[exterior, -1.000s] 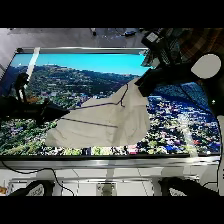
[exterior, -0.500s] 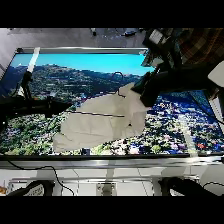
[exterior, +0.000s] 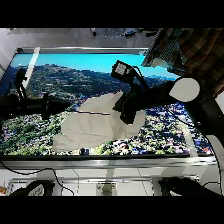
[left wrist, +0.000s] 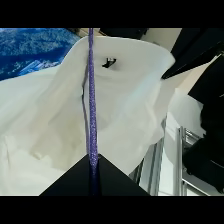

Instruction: Fold the clothes and pants, and hang the long-sleeved shirts on hangers.

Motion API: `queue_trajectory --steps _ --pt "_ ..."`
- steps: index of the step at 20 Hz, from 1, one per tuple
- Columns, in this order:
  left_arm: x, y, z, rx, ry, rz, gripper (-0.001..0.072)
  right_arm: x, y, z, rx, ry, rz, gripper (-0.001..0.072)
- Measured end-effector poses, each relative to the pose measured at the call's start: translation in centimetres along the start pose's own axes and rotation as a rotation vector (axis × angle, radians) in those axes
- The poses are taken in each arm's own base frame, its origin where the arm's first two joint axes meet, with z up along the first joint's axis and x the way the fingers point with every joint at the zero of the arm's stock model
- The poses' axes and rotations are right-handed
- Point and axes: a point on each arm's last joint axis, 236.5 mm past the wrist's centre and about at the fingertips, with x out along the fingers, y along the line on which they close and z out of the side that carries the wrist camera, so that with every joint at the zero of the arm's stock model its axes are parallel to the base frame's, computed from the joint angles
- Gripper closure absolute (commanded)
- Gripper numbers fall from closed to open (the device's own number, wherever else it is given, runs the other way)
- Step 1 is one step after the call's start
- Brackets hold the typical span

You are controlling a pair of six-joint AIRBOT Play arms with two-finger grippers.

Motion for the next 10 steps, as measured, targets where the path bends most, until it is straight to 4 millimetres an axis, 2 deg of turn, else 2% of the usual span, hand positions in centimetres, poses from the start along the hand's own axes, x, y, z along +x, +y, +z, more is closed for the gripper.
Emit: queue_trajectory --steps 1,2,3,4,6,8,10 --pt "0.0 -0.3 0.3 0.013 -0.001 0.004 0.0677 0.2 0.1 0.2 0.002 -0.007 0.002 0.0556" --pt "-0.1 -0.6 0.5 0.023 -0.002 0.005 0.0677 0.3 0.2 0.2 0.004 -0.008 0.006 0.0409" --pt "-0.1 -0.8 0.6 0.031 -0.004 0.005 0.0677 0.4 0.2 0.2 0.002 -0.007 0.007 0.0314" --pt "-0.1 -1.1 0.7 0.036 -0.003 -0.001 0.0677 0.3 0.1 0.0 -0.005 0.002 -0.001 0.0287" --pt "-0.2 -1.5 0.8 0.043 0.0 -0.01 0.0677 -0.6 -1.0 -1.0 -0.04 0.05 -0.055 0.0287" --pt "-0.2 -1.7 0.8 0.046 -0.001 -0.014 0.0677 -2.5 -2.9 -1.9 -0.081 0.089 -0.135 0.0288" --pt "-0.2 -1.8 0.8 0.048 0.0 -0.017 0.0677 -5.2 -5.5 -2.8 -0.104 0.109 -0.238 0.0288"
